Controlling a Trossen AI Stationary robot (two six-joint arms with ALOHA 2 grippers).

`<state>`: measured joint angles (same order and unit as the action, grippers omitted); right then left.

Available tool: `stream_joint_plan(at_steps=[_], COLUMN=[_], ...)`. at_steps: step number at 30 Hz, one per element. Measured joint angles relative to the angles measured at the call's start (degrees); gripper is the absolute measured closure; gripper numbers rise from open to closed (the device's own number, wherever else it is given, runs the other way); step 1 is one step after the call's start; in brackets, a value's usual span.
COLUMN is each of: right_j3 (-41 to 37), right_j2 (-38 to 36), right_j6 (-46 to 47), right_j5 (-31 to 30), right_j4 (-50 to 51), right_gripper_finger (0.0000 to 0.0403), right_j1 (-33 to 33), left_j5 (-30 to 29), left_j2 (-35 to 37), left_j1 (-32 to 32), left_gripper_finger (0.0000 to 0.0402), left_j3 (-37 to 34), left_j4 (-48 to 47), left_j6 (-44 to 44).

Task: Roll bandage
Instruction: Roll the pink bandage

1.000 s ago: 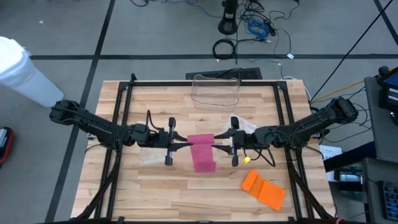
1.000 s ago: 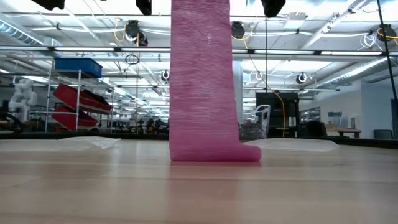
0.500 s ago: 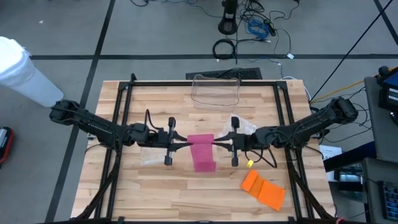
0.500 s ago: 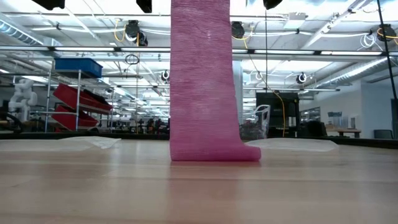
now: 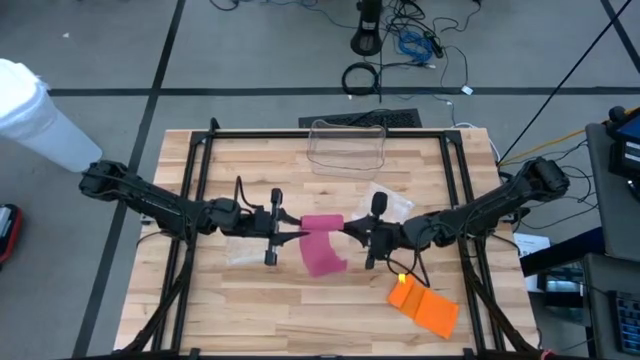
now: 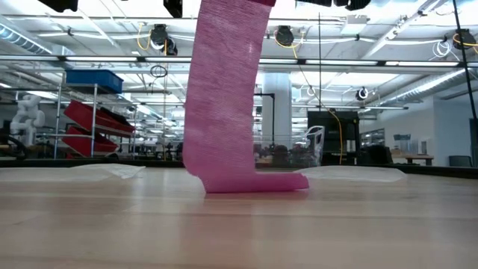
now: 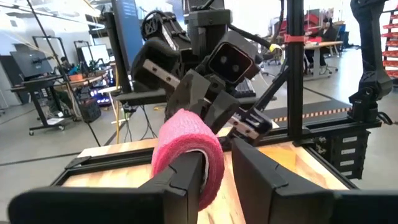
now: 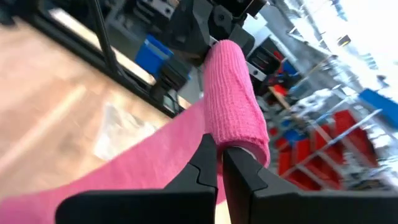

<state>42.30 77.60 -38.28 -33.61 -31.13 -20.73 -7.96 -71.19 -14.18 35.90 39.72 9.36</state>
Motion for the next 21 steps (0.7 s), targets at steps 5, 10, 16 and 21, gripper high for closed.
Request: stream_joint_plan(at_steps=[5, 10, 16, 21], right_j3=[0.0, 0.0, 0.0, 0.0], right_j2=[0.2, 0.2, 0.2, 0.1], right_j6=[-8.9, -13.0, -14.2, -3.8], right_j5=[-2.6, -2.8, -2.7, -2.7], right_j4=[-0.9, -1.2, -1.3, -1.4], right_gripper_finger=[0.0402, 0.0403, 0.0403, 0.0384], right_j1=[-2.4, -3.0, -3.0, -3.1], left_j5=[0.6, 0.9, 0.8, 0.8], left_j2=[-0.1, -0.1, -0.1, -0.1], left_j1=[-0.2, -0.2, -0.2, -0.2], left_gripper_finger=[0.0310, 0.0313, 0.0362, 0.0387], left_j3=[0.1, 0.1, 0.1, 0.1], left_j4=[-0.5, -1.3, -3.0, -3.2], left_j6=[-2.7, -3.0, 2.5, 7.7])
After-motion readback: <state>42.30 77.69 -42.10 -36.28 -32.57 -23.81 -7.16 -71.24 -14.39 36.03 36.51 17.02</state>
